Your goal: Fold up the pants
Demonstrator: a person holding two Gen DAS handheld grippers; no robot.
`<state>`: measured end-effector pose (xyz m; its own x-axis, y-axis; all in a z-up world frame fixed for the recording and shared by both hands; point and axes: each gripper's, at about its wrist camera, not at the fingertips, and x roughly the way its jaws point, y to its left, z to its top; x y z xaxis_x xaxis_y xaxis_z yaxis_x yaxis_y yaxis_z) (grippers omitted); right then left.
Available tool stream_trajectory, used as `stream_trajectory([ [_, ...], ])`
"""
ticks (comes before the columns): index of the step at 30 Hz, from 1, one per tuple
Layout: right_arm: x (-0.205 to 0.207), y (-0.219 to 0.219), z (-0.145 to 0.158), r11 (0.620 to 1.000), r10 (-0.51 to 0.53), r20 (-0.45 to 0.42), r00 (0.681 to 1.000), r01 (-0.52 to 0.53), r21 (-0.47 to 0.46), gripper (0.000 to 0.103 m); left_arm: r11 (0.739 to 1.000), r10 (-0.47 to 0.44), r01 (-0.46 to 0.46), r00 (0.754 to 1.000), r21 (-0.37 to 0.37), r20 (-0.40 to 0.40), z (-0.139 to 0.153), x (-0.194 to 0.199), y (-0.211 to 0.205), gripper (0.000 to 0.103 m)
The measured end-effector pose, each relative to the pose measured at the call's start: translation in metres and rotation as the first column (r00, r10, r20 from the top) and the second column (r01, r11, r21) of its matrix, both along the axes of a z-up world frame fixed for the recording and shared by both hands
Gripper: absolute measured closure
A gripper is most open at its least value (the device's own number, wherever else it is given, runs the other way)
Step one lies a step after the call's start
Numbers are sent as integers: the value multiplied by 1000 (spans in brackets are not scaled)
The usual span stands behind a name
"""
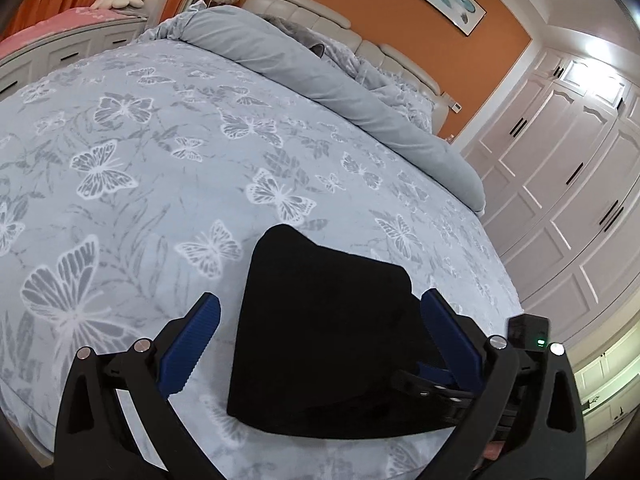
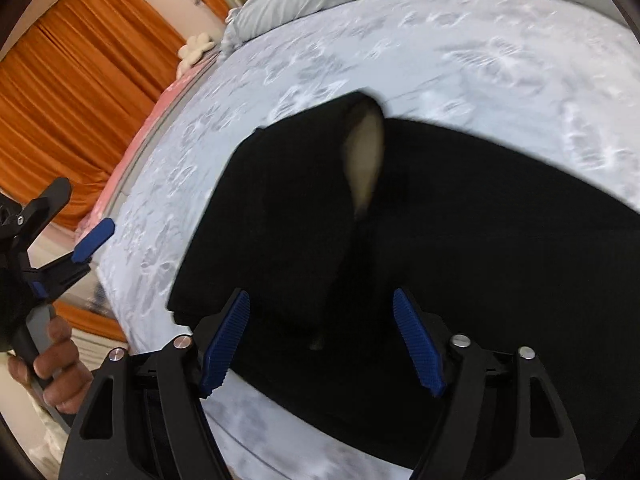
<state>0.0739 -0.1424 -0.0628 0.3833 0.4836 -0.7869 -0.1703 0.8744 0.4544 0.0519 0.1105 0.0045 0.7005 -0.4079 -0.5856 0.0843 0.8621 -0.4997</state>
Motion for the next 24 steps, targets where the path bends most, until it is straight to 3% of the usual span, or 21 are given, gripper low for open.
stream_trajectory([
  [2, -2, 16, 1, 997, 31, 38, 999, -29, -66, 60, 1000, 2, -2, 1000, 10, -1, -1, 0, 3, 5],
  [8, 13, 14, -7, 999, -18, 0, 1000, 18, 43, 54, 998, 49, -49, 999, 30, 0, -4, -2, 18, 5],
  [9, 15, 20, -6, 999, 3, 13, 1000, -3, 34, 62, 998, 59, -59, 998, 28, -3, -5, -1, 20, 5],
  [10, 15, 24, -5, 999, 14, 20, 1000, -14, 31, 80, 997, 69, -69, 998, 27, -4, -5, -1, 22, 5],
  [12, 12, 38, 2, 997, 57, 44, 997, -59, 59, 87, 995, 92, -92, 996, 28, -4, -5, 0, 25, 5],
  [16, 1, 52, 30, 992, 90, 138, 986, -102, 79, 89, 991, 128, -128, 992, 36, 4, -4, 2, 27, 5],
  [19, -11, 30, 68, 991, 58, 237, 970, -85, 106, 89, 990, 137, -137, 990, 35, 14, -2, 3, 28, 5],
  [21, -28, -7, 91, 993, 11, 287, 958, -45, 112, 89, 991, 130, -130, 991, 31, 11, -2, 4, 26, 5],
  [24, -53, -70, 96, 993, -77, 293, 953, 48, 104, 89, 994, 104, -103, 995, 33, -5, -6, 8, 18, 5],
])
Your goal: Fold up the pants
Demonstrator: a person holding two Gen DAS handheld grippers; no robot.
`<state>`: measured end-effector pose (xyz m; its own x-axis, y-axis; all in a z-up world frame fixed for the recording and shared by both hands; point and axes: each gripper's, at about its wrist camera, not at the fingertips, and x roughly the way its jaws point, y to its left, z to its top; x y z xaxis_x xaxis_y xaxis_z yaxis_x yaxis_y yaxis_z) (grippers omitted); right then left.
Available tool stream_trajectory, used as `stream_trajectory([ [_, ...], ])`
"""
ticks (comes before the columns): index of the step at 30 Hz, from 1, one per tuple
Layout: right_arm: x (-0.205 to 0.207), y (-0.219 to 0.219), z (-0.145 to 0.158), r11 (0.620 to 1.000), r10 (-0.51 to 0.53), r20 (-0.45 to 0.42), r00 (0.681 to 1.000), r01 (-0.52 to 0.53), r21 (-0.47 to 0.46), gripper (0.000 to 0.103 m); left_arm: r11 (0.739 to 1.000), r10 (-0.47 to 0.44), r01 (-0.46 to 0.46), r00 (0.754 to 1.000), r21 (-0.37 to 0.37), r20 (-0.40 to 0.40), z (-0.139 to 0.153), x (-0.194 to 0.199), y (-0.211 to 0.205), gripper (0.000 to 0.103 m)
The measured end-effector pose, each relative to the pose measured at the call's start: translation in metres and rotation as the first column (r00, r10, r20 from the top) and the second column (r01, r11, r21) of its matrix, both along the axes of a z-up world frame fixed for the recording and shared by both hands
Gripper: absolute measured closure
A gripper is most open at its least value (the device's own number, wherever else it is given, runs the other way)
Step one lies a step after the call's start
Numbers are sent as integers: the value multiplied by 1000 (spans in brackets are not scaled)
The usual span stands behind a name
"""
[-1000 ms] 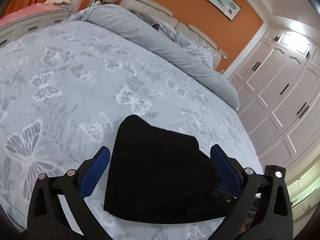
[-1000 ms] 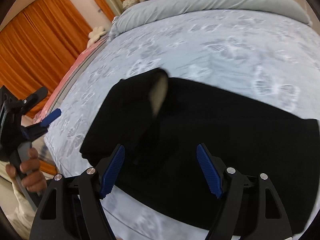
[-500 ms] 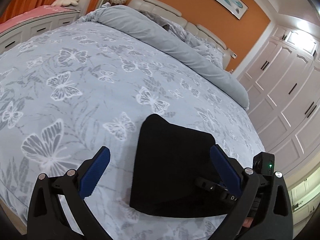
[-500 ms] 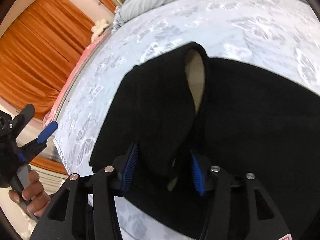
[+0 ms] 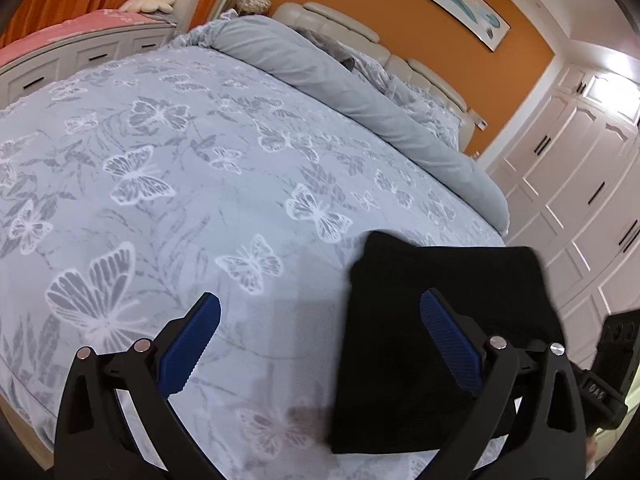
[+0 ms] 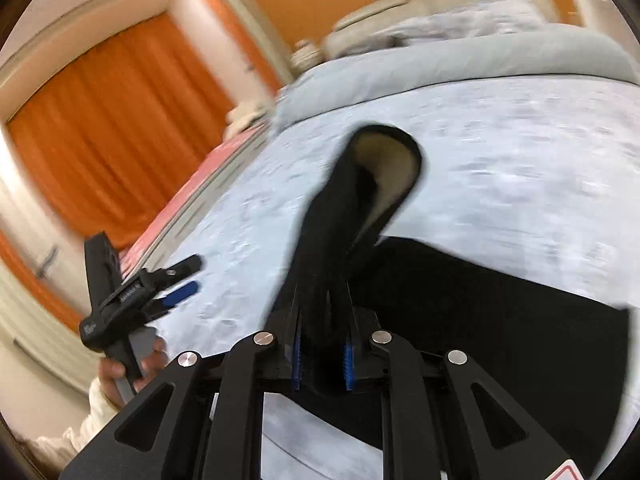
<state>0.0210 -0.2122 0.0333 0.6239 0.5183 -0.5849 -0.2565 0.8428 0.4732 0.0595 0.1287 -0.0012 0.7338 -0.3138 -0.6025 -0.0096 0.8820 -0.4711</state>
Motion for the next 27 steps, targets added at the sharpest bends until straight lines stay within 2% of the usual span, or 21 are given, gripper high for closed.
stream_trajectory([
  [3, -32, -75, -19, 989, -144, -63, 988, 143, -31, 89, 999, -43, 44, 999, 18, -28, -7, 4, -16, 5],
  [5, -43, -114, -41, 970, -239, -137, 961, 229, -87, 88, 996, -88, 89, 995, 25, -48, -13, 6, -33, 5],
  [7, -45, -128, -62, 951, -295, -204, 933, 267, -156, 88, 992, -125, 127, 990, 25, -65, -18, 8, -49, 5],
  [9, -41, -130, -84, 947, -296, -265, 918, 247, -205, 85, 983, -180, 182, 980, 15, -88, -25, 10, -71, 5],
  [11, -42, -125, -84, 947, -288, -257, 923, 235, -217, 82, 975, -220, 223, 970, 13, -105, -30, 12, -91, 5],
  [12, -41, -124, -79, 945, -293, -244, 924, 242, -219, 77, 972, -231, 234, 967, 15, -109, -32, 12, -98, 5],
  [14, -44, -129, -63, 925, -351, -174, 920, 311, -218, 64, 969, -241, 246, 963, 28, -122, -37, 15, -114, 5],
  [15, -46, -136, -58, 919, -370, -155, 916, 335, -210, 47, 968, -241, 248, 961, 36, -138, -41, 17, -121, 5],
  [16, -45, -144, -56, 909, -395, -138, 908, 365, -201, 41, 967, -244, 252, 958, 36, -151, -44, 19, -124, 5],
  [17, -44, -150, -56, 898, -420, -127, 899, 392, -199, 41, 965, -252, 262, 951, 31, -179, -51, 23, -131, 5],
  [20, -24, -149, -61, 896, -425, -168, 890, 386, -220, 41, 959, -271, 282, 934, 16, -232, -63, 32, -144, 5],
  [23, -5, -152, -82, 910, -407, -263, 875, 363, -200, 38, 950, -304, 313, 913, -9, -271, -76, 40, -160, 5],
  [26, 1, -154, -105, 912, -406, -332, 851, 356, -203, 30, 928, -372, 359, 854, -105, -364, -106, 56, -178, 5],
  [27, 1, -153, -110, 917, -396, -345, 851, 351, -188, 31, 934, -356, 347, 864, -89, -355, -108, 58, -180, 5],
])
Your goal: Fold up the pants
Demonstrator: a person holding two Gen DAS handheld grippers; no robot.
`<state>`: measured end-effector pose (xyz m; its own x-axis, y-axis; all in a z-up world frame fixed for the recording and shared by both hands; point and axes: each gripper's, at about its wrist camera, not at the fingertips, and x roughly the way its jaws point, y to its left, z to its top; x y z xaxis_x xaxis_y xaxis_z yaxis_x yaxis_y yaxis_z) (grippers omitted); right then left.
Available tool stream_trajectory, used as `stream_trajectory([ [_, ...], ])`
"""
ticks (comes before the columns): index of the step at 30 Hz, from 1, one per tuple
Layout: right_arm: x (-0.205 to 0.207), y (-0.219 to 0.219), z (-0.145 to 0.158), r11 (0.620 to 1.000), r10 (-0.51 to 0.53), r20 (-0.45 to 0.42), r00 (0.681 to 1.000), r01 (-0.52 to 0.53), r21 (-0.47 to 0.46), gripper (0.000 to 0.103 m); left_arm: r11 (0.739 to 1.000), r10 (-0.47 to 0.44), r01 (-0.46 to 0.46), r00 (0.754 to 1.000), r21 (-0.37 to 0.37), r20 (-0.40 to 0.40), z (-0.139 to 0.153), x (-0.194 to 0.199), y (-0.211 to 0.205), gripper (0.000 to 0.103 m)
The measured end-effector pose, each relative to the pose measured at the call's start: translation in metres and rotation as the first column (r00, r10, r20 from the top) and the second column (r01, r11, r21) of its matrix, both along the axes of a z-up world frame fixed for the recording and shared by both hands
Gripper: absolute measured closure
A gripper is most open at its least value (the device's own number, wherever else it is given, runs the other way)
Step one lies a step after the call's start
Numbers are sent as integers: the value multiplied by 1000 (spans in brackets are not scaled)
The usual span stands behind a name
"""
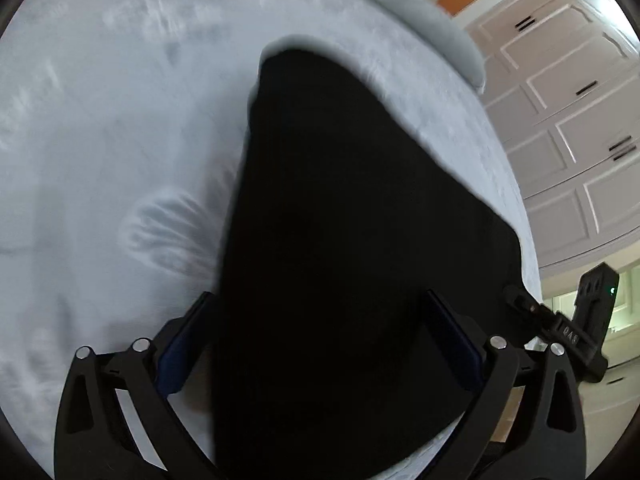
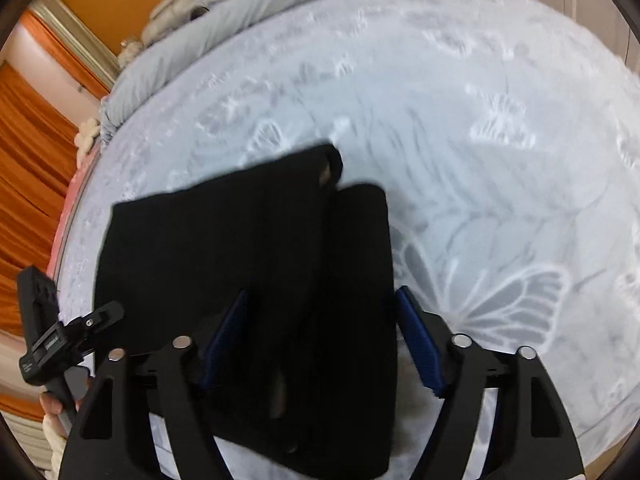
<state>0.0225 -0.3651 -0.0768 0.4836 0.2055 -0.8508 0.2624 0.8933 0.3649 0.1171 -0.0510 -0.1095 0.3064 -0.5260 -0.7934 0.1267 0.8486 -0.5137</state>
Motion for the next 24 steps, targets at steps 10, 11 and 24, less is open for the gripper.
stream_trajectory([
  [10, -17, 52, 69, 986, 129, 303, 944, -155, 63, 72, 998, 11, -2, 989, -62, 149, 66, -16, 50, 70],
  [11, -15, 63, 69, 979, 152, 306, 940, -187, 86, 72, 1000, 24, -23, 981, -9, 192, 76, -22, 59, 70],
  [24, 19, 120, 55, 969, 169, 172, 971, -131, -211, 45, 914, 80, -240, 897, 327, 436, 99, -67, 102, 9],
])
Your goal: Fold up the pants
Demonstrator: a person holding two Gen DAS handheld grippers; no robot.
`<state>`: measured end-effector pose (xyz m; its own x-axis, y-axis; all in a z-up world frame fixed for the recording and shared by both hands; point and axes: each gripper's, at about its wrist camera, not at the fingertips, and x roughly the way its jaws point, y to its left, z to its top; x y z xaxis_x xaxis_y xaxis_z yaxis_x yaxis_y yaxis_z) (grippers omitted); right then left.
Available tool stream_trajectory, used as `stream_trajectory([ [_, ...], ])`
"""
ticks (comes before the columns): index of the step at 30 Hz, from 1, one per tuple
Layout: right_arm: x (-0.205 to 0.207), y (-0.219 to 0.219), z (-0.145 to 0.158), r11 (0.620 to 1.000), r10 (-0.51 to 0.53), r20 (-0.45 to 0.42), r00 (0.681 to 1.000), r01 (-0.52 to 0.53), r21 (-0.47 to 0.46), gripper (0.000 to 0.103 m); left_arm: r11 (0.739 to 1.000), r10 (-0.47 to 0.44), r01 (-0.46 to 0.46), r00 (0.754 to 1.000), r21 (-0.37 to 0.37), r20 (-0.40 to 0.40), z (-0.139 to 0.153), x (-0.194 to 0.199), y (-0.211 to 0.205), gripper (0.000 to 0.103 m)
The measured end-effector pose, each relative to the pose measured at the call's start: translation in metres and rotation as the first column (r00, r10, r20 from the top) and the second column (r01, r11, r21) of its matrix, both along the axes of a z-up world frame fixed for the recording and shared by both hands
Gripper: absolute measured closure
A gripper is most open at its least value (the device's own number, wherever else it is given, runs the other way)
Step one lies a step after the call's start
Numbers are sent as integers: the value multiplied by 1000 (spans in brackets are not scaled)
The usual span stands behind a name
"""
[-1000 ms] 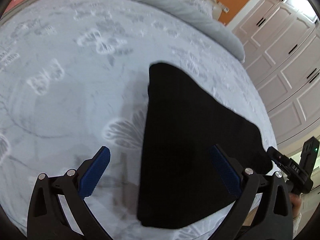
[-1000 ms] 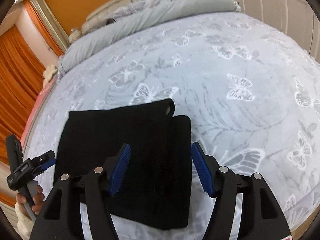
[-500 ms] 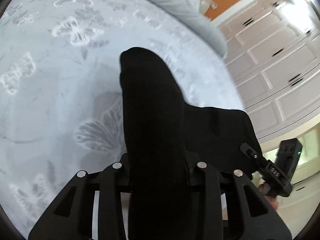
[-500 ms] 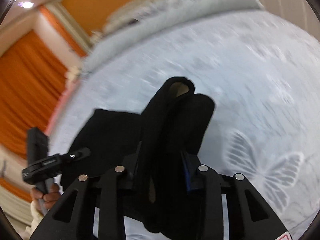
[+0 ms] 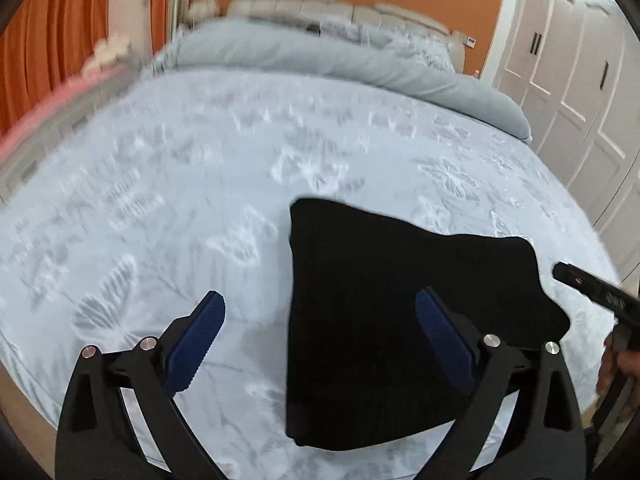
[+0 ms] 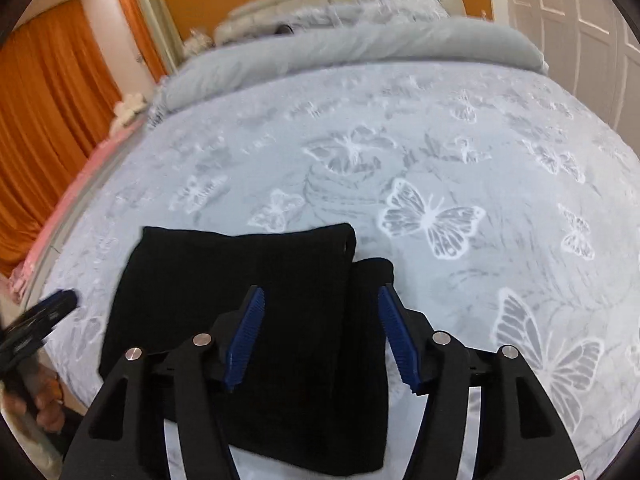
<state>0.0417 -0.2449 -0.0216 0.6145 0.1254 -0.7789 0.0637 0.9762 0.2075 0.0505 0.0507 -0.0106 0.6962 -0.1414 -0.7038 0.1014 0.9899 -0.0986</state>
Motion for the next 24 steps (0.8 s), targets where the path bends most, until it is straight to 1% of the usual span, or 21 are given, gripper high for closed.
stream_trajectory([
  [1, 12, 3, -8, 1000, 0, -30, 1000, 1, 6, 45, 999, -12, 11, 1000, 35, 13, 1, 0, -7, 9],
  [3, 28, 14, -27, 998, 36, -92, 995, -31, 58, 45, 996, -41, 40, 999, 85, 9, -3, 2, -19, 9],
  [4, 32, 20, -34, 997, 50, -112, 993, -43, 58, 52, 994, -51, 51, 999, 94, -3, -4, 6, -23, 9],
  [5, 35, 28, -39, 998, 58, -106, 993, -57, 13, 68, 993, -62, 64, 998, 99, -17, -6, 6, -28, 9],
  [6, 34, 37, -37, 997, 79, -92, 993, -81, -17, 81, 991, -70, 73, 997, 110, -33, -10, 8, -34, 9],
  [7, 31, 42, -30, 995, 82, -71, 994, -85, -43, 88, 990, -71, 76, 997, 123, -41, -14, 8, -38, 9],
  [8, 22, 47, -14, 993, 104, -14, 994, -105, -49, 90, 987, -72, 78, 996, 140, -48, -16, 9, -42, 9],
  [10, 3, 52, 17, 991, 131, 81, 988, -127, -45, 90, 985, -79, 87, 995, 148, -56, -20, 8, -47, 9],
  [11, -7, 55, 28, 988, 138, 116, 984, -129, -86, 90, 985, -84, 92, 995, 149, -59, -22, 7, -49, 9],
  [12, -14, 54, 30, 984, 125, 121, 985, -107, -143, 90, 984, -85, 94, 994, 152, -65, -25, 6, -51, 9],
  [13, -16, 50, 26, 983, 108, 105, 989, -90, -161, 90, 983, -84, 94, 994, 157, -72, -28, 6, -52, 9],
  [14, -12, 41, 8, 986, 77, 39, 996, -71, -152, 88, 982, -84, 97, 993, 163, -81, -32, 7, -54, 9],
  [15, -4, 32, -13, 988, 55, -52, 997, -62, -143, 79, 980, -85, 100, 992, 171, -96, -37, 9, -56, 9],
  [16, 4, 27, -34, 987, 43, -147, 988, -65, -146, 71, 979, -85, 103, 991, 178, -108, -42, 10, -58, 9],
  [17, 5, 23, -40, 990, 40, -136, 990, -58, -130, 70, 977, -82, 105, 988, 185, -128, -48, 12, -60, 9],
  [19, -3, 24, -17, 992, 62, -65, 996, -69, -108, 68, 977, -81, 109, 985, 184, -152, -54, 15, -63, 9],
  [21, -17, 19, -2, 993, 60, -2, 998, -60, -103, 67, 977, -76, 105, 985, 188, -154, -55, 16, -65, 9],
  [22, -26, 14, 2, 995, 67, -1, 998, -66, -76, 66, 975, -74, 103, 986, 196, -147, -55, 15, -67, 9],
  [24, -37, 5, 0, 997, 77, -25, 997, -77, -8, 66, 973, -78, 106, 987, 203, -142, -54, 13, -68, 9],
])
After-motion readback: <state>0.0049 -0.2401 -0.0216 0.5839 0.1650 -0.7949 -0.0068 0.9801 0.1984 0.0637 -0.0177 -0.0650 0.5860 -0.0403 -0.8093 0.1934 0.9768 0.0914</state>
